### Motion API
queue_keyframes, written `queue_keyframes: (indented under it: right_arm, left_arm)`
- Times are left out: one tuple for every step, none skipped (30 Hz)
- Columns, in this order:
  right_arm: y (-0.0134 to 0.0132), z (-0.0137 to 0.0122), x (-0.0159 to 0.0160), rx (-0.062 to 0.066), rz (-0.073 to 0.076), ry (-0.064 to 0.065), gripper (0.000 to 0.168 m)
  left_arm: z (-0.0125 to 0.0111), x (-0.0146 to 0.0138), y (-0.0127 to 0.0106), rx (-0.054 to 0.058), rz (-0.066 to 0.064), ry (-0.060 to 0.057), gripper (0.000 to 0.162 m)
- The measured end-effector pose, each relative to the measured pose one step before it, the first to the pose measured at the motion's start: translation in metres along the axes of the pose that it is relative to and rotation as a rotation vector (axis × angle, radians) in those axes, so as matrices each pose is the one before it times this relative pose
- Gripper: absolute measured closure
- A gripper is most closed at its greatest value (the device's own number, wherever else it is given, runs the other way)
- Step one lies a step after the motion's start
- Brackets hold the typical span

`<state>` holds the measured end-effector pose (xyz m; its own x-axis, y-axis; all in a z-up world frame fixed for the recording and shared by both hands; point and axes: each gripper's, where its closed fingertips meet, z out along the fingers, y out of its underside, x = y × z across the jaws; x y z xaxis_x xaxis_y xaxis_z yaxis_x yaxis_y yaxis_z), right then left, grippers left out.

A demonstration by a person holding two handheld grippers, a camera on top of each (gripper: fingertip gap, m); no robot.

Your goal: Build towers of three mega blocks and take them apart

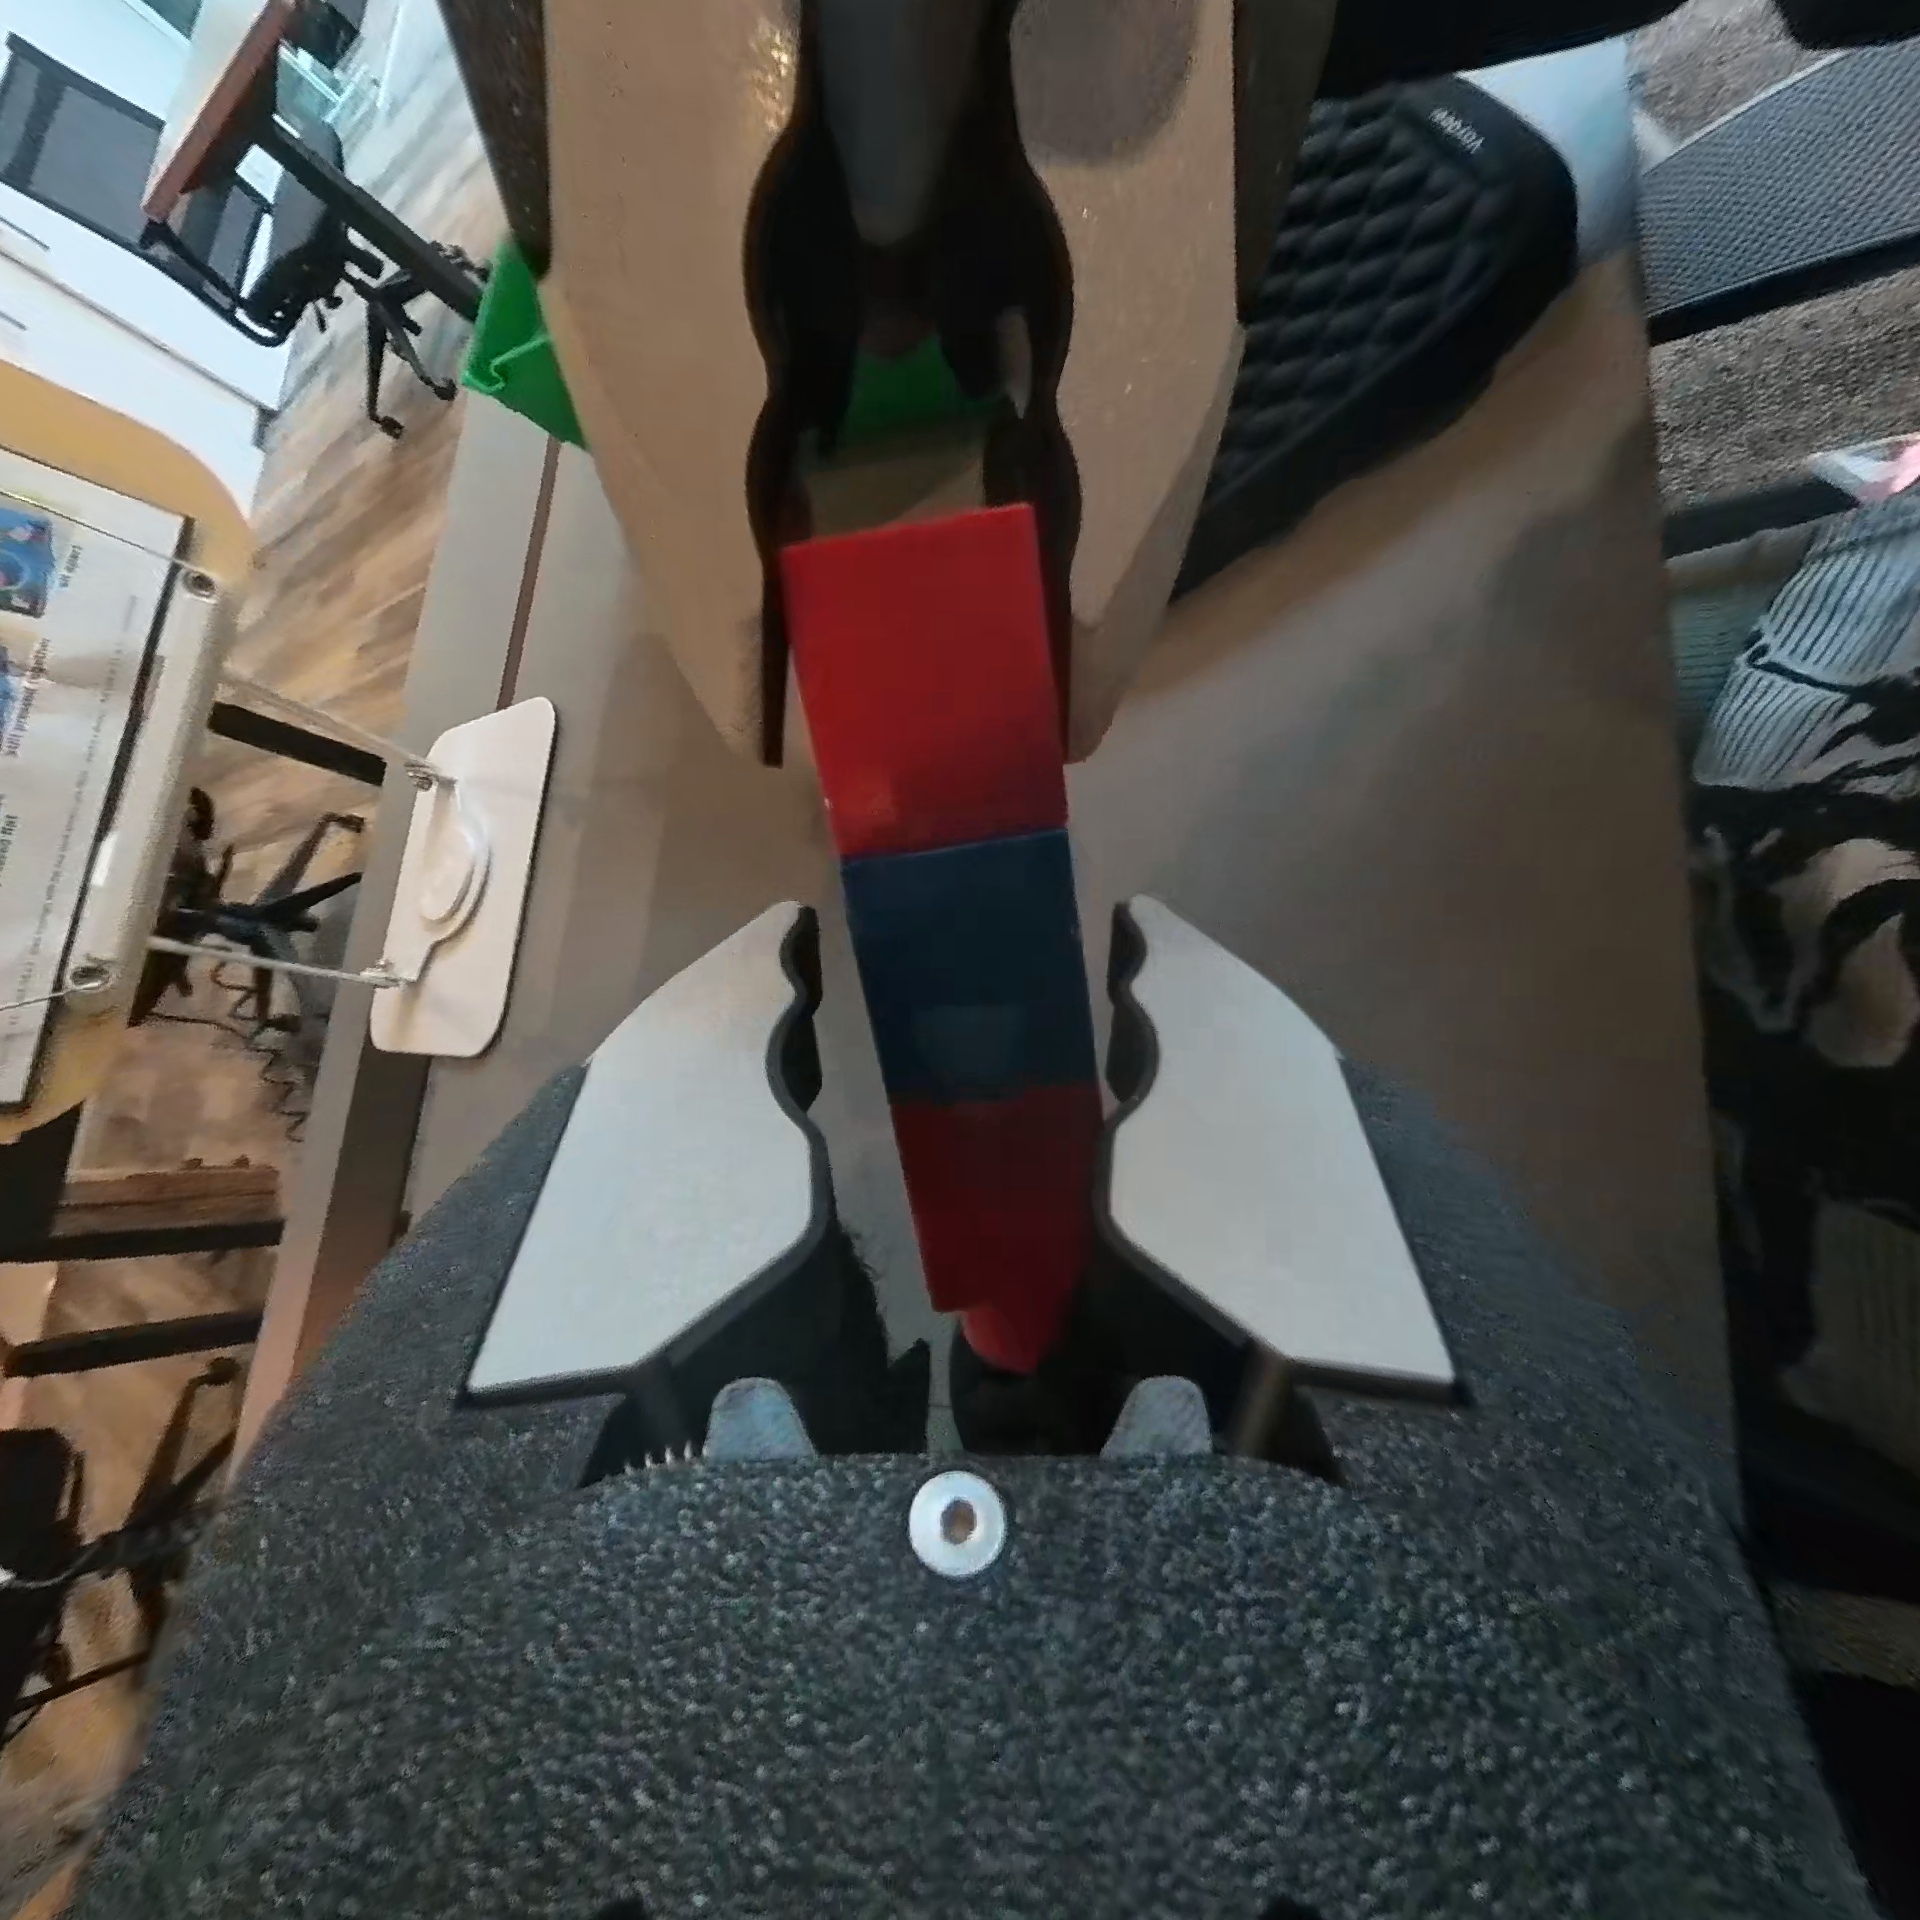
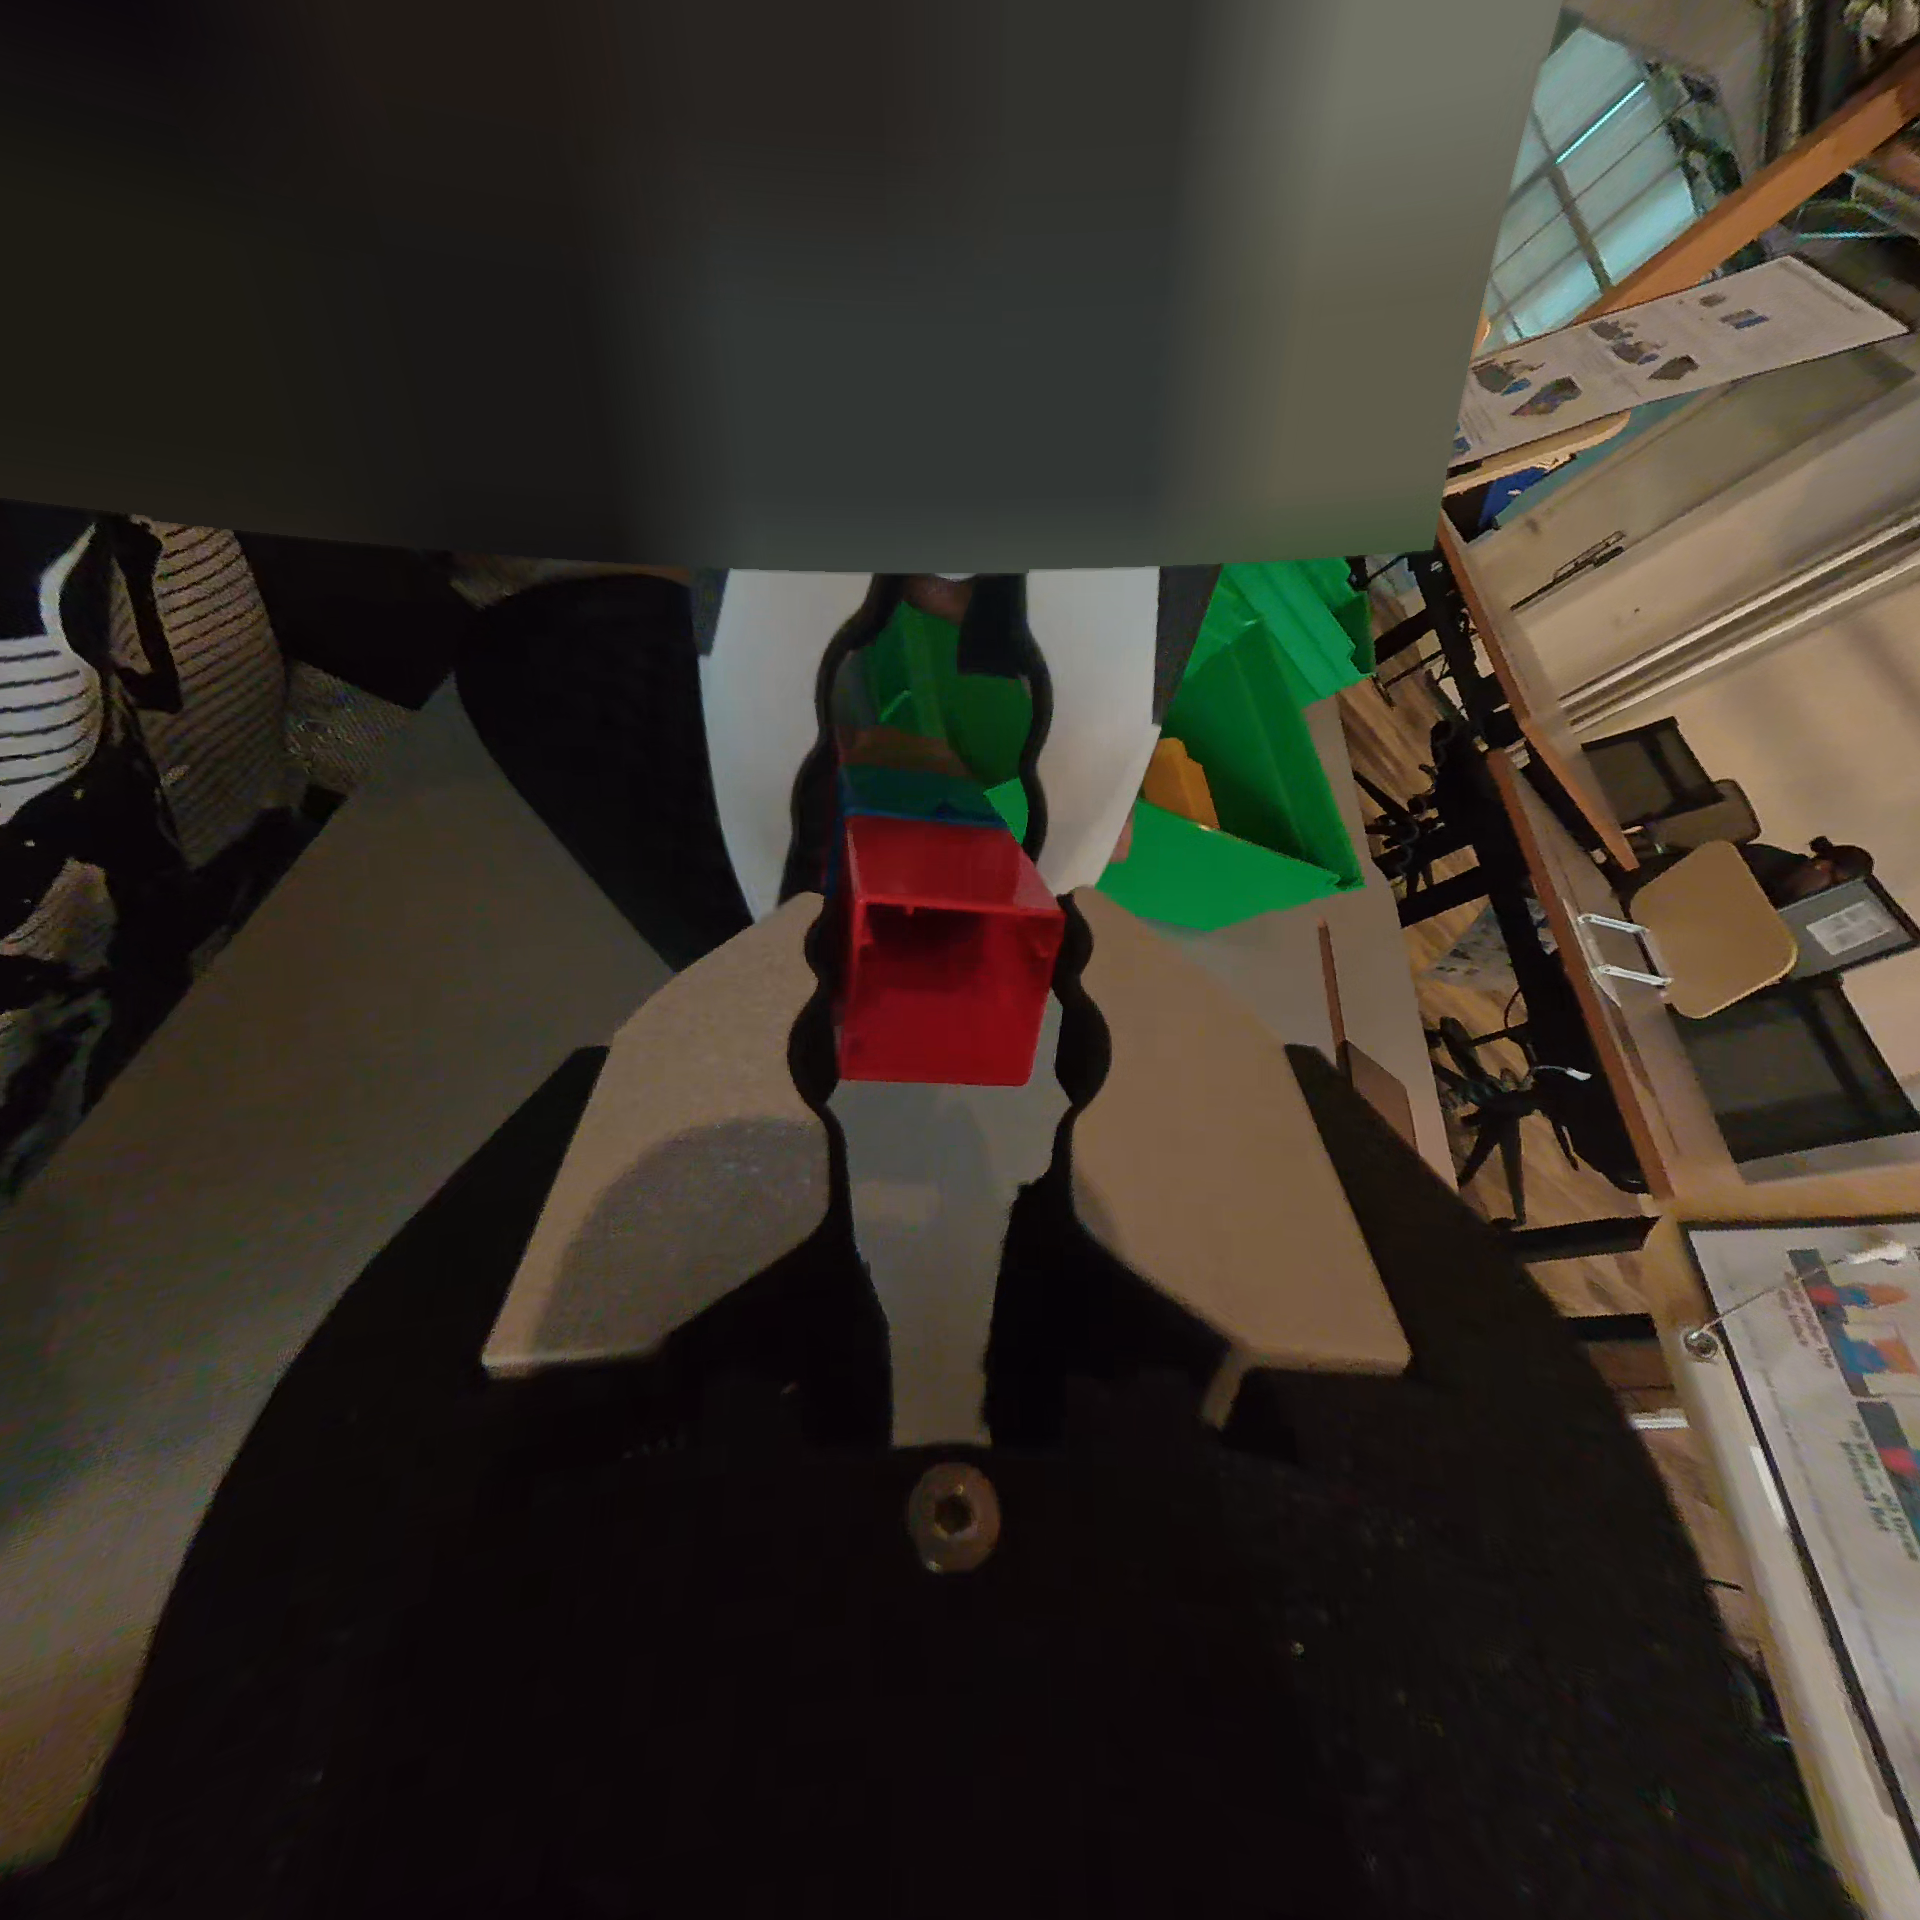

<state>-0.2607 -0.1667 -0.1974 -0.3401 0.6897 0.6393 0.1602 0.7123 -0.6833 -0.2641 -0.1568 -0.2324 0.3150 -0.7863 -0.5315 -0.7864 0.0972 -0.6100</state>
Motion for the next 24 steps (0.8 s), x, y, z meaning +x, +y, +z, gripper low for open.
queue_keyframes:
  right_arm:
    - [-0.00032, 0.00001, -0.00066, -0.0030, -0.0040, 0.0024, 0.129]
    - [0.00010, -0.00009, -0.00027, -0.0053, -0.0041, 0.0017, 0.129]
    - [-0.00009, -0.00055, 0.00023, -0.0032, -0.0032, 0.0043, 0.129]
    - [-0.00009, -0.00052, -0.00002, -0.0008, -0.0017, 0.0013, 0.129]
    - [-0.00034, -0.00028, -0.00059, 0.0004, -0.0014, 0.0006, 0.130]
    - [0.00001, -0.00003, -0.00062, -0.0023, -0.0033, -0.0001, 0.130]
    - [-0.00016, -0.00004, -0.00034, -0.0021, -0.0042, 0.0038, 0.130]
    - [0.00040, -0.00037, 0.00005, -0.0016, -0.0067, 0.0044, 0.130]
    - [-0.00102, -0.00070, -0.00048, 0.0012, -0.0033, 0.0019, 0.130]
    - [-0.00131, -0.00080, -0.00015, 0.0020, -0.0011, 0.0030, 0.130]
    - [-0.00109, -0.00074, -0.00023, 0.0018, -0.0019, 0.0025, 0.130]
    - [-0.00078, -0.00058, -0.00040, 0.0007, -0.0007, 0.0018, 0.130]
    - [-0.00042, -0.00045, -0.00007, -0.0019, -0.0015, 0.0037, 0.130]
    - [-0.00014, -0.00039, -0.00011, -0.0032, -0.0029, 0.0034, 0.130]
    - [-0.00029, -0.00031, -0.00032, -0.0014, -0.0003, 0.0017, 0.130]
    - [-0.00046, -0.00031, -0.00030, 0.0007, 0.0006, 0.0010, 0.130]
    - [-0.00047, -0.00055, 0.00002, 0.0011, 0.0017, 0.0025, 0.130]
    - [0.00003, -0.00053, 0.00001, 0.0005, 0.0006, 0.0018, 0.130]
    - [0.00008, -0.00040, -0.00040, 0.0005, 0.0020, -0.0002, 0.131]
    - [-0.00007, -0.00035, -0.00042, 0.0011, 0.0013, -0.0003, 0.131]
    - [-0.00009, -0.00028, -0.00036, 0.0005, 0.0006, 0.0000, 0.131]
    - [-0.00033, -0.00034, -0.00030, 0.0021, 0.0019, -0.0001, 0.131]
    - [-0.00072, -0.00038, -0.00026, 0.0037, 0.0007, -0.0007, 0.131]
    - [-0.00091, -0.00039, -0.00050, 0.0046, 0.0030, -0.0028, 0.131]
  left_arm:
    - [0.00093, -0.00112, -0.00055, -0.0006, 0.0066, -0.0122, 0.112]
    - [0.00033, -0.00037, -0.00057, 0.0015, 0.0055, -0.0067, 0.116]
    - [0.00017, 0.00072, -0.00023, 0.0009, 0.0056, 0.0001, 0.122]
    - [0.00017, 0.00040, 0.00021, -0.0009, 0.0041, -0.0032, 0.123]
    - [0.00023, -0.00047, 0.00027, -0.0026, 0.0022, -0.0079, 0.124]
    - [0.00017, -0.00018, 0.00036, -0.0056, 0.0020, -0.0056, 0.124]
    - [-0.00014, -0.00018, 0.00047, -0.0059, 0.0025, -0.0056, 0.124]
    - [-0.00025, -0.00037, -0.00003, -0.0013, 0.0005, -0.0054, 0.125]
    - [-0.00053, 0.00004, -0.00055, 0.0046, -0.0026, -0.0005, 0.125]
    - [-0.00070, 0.00019, -0.00093, 0.0085, -0.0037, 0.0017, 0.125]
    - [-0.00077, 0.00023, -0.00109, 0.0085, -0.0033, 0.0019, 0.125]
    - [-0.00066, 0.00023, -0.00083, 0.0052, -0.0027, 0.0021, 0.125]
    - [-0.00055, 0.00013, -0.00049, 0.0006, -0.0018, 0.0003, 0.126]
    - [-0.00037, -0.00020, -0.00006, -0.0033, 0.0003, -0.0010, 0.126]
    - [-0.00035, 0.00005, 0.00001, -0.0043, 0.0019, -0.0007, 0.126]
    - [-0.00041, -0.00001, -0.00025, -0.0020, 0.0014, 0.0000, 0.126]
    - [-0.00038, 0.00007, -0.00046, 0.0007, 0.0000, -0.0003, 0.126]
    - [-0.00045, 0.00003, -0.00036, 0.0012, -0.0006, -0.0004, 0.126]
    - [-0.00031, 0.00036, -0.00022, 0.0002, 0.0005, 0.0003, 0.126]
    - [-0.00044, 0.00036, -0.00009, -0.0005, 0.0023, -0.0003, 0.126]
    - [-0.00063, 0.00031, -0.00001, -0.0007, 0.0027, -0.0014, 0.126]
    - [-0.00071, 0.00029, -0.00015, 0.0008, 0.0025, -0.0026, 0.126]
    - [-0.00108, 0.00034, -0.00044, 0.0034, 0.0007, -0.0015, 0.126]
    - [-0.00111, 0.00072, -0.00063, 0.0052, -0.0026, 0.0015, 0.126]
